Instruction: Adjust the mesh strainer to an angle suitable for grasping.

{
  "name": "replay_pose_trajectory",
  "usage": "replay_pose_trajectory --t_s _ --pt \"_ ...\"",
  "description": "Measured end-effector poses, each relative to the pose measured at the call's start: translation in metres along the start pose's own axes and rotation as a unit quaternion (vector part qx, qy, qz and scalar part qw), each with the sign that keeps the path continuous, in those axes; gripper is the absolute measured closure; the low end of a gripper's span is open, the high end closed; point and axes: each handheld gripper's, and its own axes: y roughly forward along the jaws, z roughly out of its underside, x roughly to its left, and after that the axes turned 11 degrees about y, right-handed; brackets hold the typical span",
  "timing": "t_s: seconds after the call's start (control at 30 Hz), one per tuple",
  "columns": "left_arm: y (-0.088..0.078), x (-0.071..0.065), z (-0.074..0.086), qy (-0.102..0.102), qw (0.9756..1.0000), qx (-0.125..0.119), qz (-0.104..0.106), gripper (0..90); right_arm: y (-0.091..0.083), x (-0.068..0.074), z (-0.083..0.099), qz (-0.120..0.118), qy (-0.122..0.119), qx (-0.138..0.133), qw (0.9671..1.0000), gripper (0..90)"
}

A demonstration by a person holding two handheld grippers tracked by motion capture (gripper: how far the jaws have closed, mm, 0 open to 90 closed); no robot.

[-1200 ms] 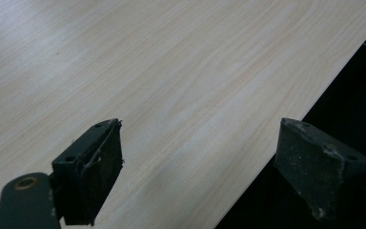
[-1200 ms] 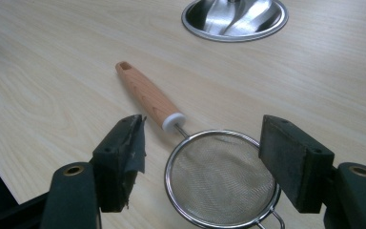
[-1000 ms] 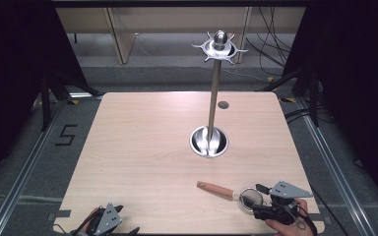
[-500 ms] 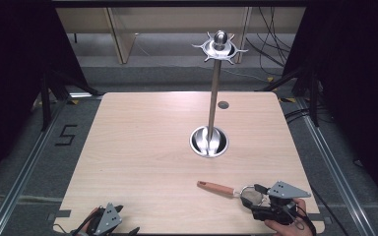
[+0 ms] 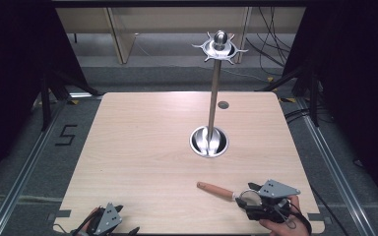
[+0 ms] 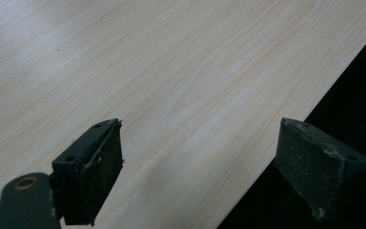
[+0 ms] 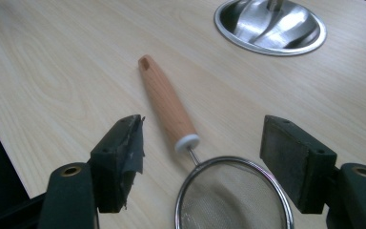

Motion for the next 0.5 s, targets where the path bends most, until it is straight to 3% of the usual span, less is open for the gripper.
replay_pose_trajectory --t_s 0.07,0.1,0.13,0.4,0.47,0.5 --pt "-0.001 0.002 0.000 0.014 0.9999 0.005 0.000 15.5 0.002 0.001 -0.003 -0.002 -0.014 -0.001 0.9999 32.1" --pt "0.000 0.000 0.001 -0.005 1.0000 0.001 0.001 15.5 0.005 0.002 -0.005 -0.001 -0.015 -0.001 0.9999 32.0" --pt "0.000 0.000 0.001 -0.005 1.0000 0.002 0.001 15.5 0.007 0.004 -0.007 -0.003 -0.010 0.005 0.9999 32.1" --pt "-0.001 0.001 0.001 0.003 1.0000 0.009 0.001 15.5 0.026 0.012 -0.018 0.001 -0.048 0.036 0.9982 32.1" --pt "-0.002 0.003 0.000 0.019 0.9998 0.010 -0.001 15.5 0.030 0.012 -0.021 0.003 -0.056 0.043 0.9975 32.1" --pt "-0.001 0.002 0.000 0.012 0.9999 0.008 0.000 15.5 0.032 0.013 -0.022 0.002 -0.054 0.048 0.9974 32.1"
